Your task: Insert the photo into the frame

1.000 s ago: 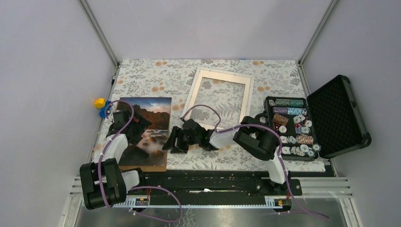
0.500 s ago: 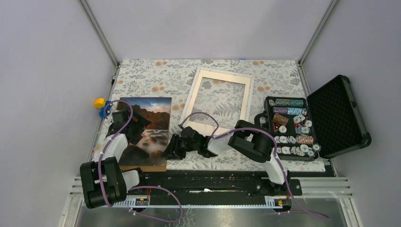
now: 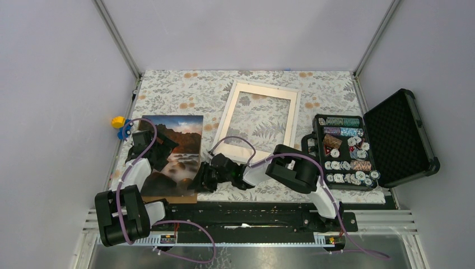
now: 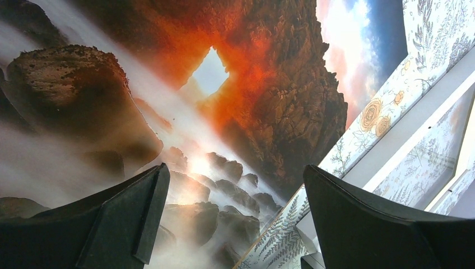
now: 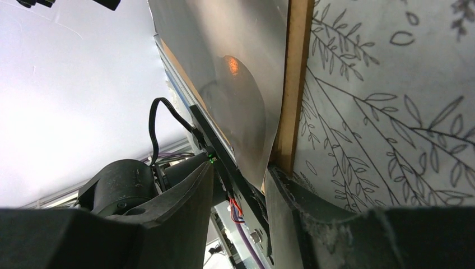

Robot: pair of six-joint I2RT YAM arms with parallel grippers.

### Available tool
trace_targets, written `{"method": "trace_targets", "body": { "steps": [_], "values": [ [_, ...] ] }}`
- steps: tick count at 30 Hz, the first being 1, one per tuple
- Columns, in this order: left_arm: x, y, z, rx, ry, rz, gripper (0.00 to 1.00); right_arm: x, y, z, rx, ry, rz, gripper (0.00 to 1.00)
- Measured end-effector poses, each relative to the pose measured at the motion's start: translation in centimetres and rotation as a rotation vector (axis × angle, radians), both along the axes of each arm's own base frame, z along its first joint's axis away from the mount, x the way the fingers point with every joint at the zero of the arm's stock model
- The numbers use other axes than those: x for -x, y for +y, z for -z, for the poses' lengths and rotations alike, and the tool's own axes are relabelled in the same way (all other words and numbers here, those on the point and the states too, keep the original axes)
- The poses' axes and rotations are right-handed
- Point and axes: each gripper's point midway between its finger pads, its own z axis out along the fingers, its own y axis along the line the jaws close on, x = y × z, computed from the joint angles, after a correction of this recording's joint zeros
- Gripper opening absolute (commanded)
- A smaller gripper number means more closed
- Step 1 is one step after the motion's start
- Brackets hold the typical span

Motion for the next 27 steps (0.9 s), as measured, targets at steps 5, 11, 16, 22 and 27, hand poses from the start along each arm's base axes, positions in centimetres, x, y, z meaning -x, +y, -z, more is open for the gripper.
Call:
{"method": "trace_targets", "body": {
  "steps": [5,11,16,22,27],
  "values": [
    [0.1,0.1,-0.1,-0.009,-0.003,-0.001,0.98,-0.1,0.2,0.0,-0.004,-0.007,-0.002,0.47],
    [0.8,0.1,0.0,-0.027,0.008,0.011,0.98,-1.6,0.3,0.0,-0.013,-0.066,-0.001,0.46],
    [1.2,0.1,-0.1,-0.036,0.012,0.025,0.98,-4.7,1.6,0.1,-0.031,-0.119,0.033,0.32],
    [0.7,-1.3,-3.5,-0.035,-0.131,0.126,0.99,-7.2,2.0,0.6,0.012,-0.163,0.045,0.08],
    [-0.8,-2.5,-11.1,-0.077,-0.363,0.240,0.94,-8.8,1.7,-1.0,0.135,-0.280,-0.025,0.00]
  ]
}}
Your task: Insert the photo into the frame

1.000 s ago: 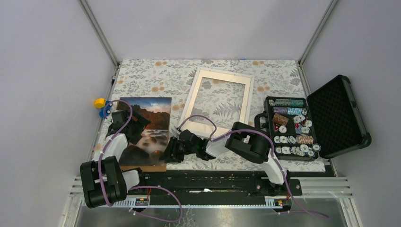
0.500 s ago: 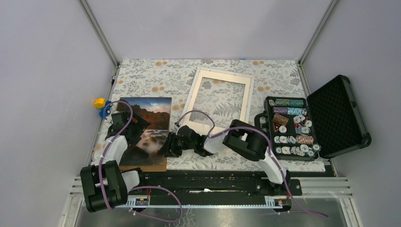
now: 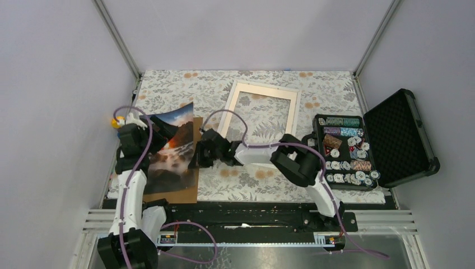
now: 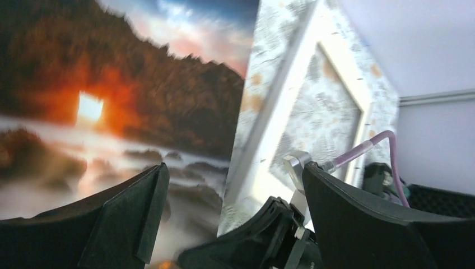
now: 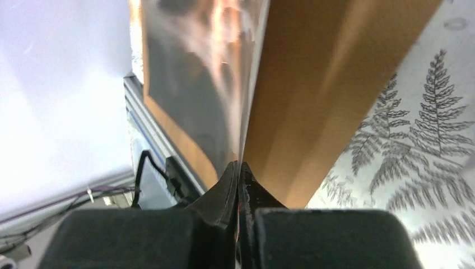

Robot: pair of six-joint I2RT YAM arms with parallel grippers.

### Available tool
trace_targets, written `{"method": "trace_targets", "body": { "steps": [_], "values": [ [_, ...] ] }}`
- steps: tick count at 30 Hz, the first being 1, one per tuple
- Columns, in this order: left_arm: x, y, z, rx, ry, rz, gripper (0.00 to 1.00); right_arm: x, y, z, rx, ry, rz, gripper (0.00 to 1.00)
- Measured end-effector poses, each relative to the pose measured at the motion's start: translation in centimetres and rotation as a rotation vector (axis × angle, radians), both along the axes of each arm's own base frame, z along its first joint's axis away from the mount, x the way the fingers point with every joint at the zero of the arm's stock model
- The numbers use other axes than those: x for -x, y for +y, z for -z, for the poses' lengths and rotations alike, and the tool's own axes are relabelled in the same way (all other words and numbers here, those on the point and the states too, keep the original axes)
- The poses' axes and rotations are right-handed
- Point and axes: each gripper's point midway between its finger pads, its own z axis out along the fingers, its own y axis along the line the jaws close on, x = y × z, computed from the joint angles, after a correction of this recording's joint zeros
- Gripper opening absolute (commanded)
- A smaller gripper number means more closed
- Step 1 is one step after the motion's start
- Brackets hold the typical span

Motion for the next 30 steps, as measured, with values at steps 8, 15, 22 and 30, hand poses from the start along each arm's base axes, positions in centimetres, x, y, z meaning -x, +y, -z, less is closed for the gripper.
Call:
{"method": "trace_targets", "body": {
  "steps": [8,15,22,30],
  "values": [
    [-3.2,-3.5,-11.3,-0.045,-0.184,0.214,0.95,-4.6,-6.5,-15.6,0.036,-0.213,-0.074,0.00],
    [-2.4,-10.8,-15.0,0.024,-0.271,0.506,0.98,-9.6,-21.1,-24.7,0.180,-0.377,0.039,0.00],
    [-2.5,-14.1,-13.8,0.097,-0.241,0.617,0.98,-7.4,-31.3,-24.3,0.497,-0.357,0.064,0.00],
    [-2.5,-18.6,-10.5,0.166,-0.138,0.759,0.98,-6.2,-37.7,-28.9,0.735,-0.448,0.162,0.00]
  ]
}}
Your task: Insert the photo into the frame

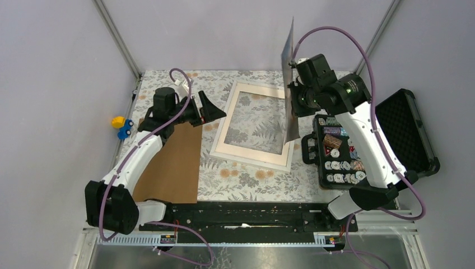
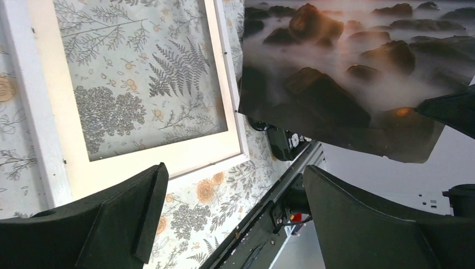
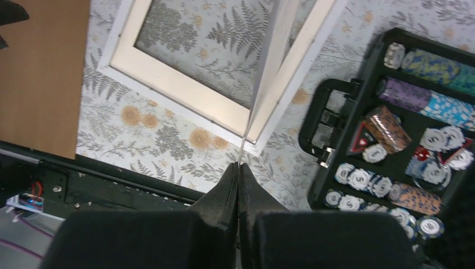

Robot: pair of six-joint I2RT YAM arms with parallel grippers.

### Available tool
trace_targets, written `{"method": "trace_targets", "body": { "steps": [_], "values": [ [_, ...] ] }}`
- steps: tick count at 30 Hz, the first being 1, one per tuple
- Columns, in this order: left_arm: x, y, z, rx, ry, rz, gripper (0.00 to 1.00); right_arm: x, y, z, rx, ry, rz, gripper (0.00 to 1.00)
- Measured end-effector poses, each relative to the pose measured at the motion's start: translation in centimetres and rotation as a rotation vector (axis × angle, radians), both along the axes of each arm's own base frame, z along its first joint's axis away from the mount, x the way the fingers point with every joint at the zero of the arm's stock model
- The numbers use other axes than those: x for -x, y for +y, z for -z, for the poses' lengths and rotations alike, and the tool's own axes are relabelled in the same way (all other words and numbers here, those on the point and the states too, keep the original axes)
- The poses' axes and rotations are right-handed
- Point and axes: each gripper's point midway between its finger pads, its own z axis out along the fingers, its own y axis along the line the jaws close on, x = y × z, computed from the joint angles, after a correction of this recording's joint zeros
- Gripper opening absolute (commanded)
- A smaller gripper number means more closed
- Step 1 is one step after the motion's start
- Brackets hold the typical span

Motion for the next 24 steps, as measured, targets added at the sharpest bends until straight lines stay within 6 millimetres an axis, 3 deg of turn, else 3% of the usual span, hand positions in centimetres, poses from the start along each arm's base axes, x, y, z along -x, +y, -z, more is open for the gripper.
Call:
{"method": "trace_targets", "body": {
  "steps": [4,7,10,12,19,24],
  "values": [
    [-0.4,-0.8,0.6,0.029,0.035,0.024,0.98,-0.2,-0.8,0.3,0.069,0.022,0.030,0.00],
    [-0.8,-1.0,1.2,0.042,0.063,0.024,0.98,-1.4,0.3,1.9,0.148,0.056,0.040,0.00],
    [-1.5,-0.8,2.3,0.042,0.115,-0.005,0.98,-2.7,2.9,4.9,0.240,0.111,0.025,0.00],
    [-2.4,0.2,3.2,0.055,0.168,-0.051,0.98,-3.4,4.7,6.9,0.288,0.139,0.012,0.05],
    [-5.7,7.8,9.3,0.189,0.387,-0.306,0.98,-5.6,11.8,12.7,0.328,0.197,-0.048,0.08],
    [-6.1,6.9,13.0,0.232,0.523,-0.270,0.98,-5.8,14.0,15.0,0.291,0.230,-0.070,0.14]
  ]
}}
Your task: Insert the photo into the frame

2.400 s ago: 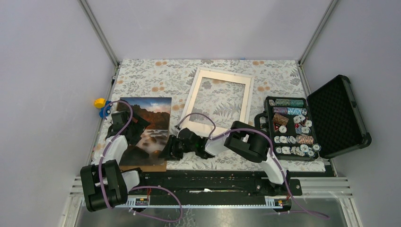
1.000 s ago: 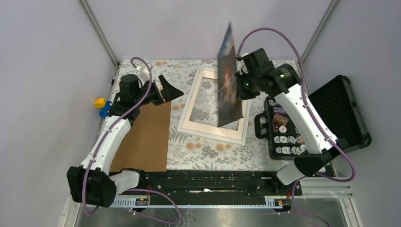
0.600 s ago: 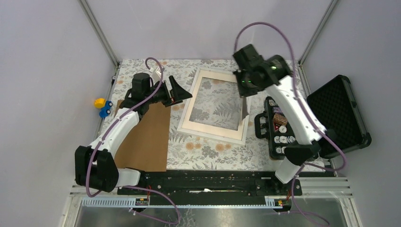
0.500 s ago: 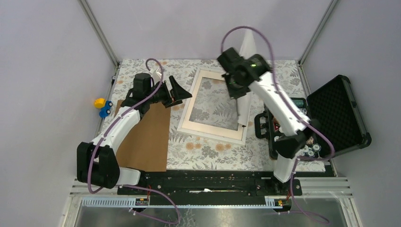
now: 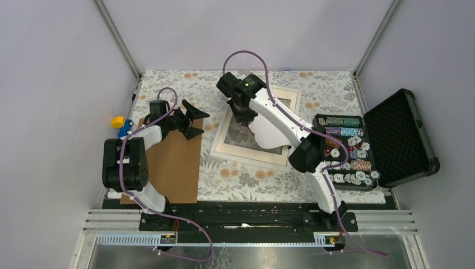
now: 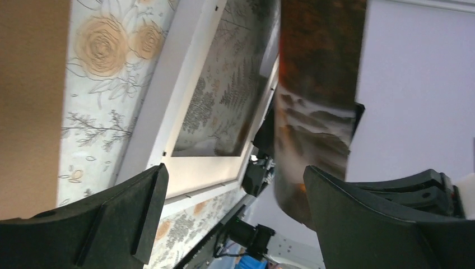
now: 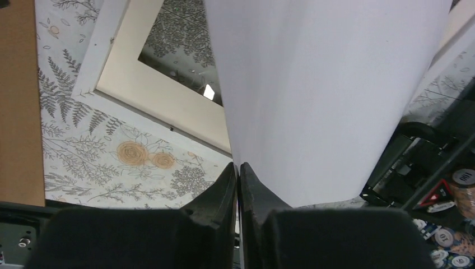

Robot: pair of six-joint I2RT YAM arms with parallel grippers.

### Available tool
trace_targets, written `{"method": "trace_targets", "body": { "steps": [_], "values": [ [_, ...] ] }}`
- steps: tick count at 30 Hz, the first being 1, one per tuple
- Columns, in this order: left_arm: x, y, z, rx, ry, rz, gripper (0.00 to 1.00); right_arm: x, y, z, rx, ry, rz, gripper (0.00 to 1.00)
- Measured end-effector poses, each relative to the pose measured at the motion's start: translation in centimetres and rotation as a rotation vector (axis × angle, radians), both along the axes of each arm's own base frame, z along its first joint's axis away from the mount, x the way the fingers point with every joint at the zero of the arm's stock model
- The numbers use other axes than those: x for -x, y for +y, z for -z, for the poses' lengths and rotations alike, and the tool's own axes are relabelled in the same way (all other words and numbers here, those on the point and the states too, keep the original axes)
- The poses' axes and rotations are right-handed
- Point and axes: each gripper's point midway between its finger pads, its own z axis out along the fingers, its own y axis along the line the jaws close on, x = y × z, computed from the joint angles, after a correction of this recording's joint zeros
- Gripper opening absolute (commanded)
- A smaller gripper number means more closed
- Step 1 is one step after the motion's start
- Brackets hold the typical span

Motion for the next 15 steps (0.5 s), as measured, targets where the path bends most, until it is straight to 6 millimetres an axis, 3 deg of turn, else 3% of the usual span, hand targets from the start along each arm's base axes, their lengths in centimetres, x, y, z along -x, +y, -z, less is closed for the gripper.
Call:
{"method": "trace_targets", "body": {
  "steps": [7,12,15],
  "values": [
    [-1.8,-2.3,-1.5,0.145,-0.044,-0.009,0.96,0.7,2.8,3.4,-0.103,0.078,-0.027,0.13],
    [-1.8,-4.5,-2.2,0.230,-0.035,-0.045,0.94,0.5,4.3,3.5,-0.171,0.083,-0.043,0.14],
    [-2.2,-5.6,-1.7,0.194,0.033,-0.065,0.86,0.4,4.8,3.9,-0.187,0.085,-0.048,0.15]
  ]
}}
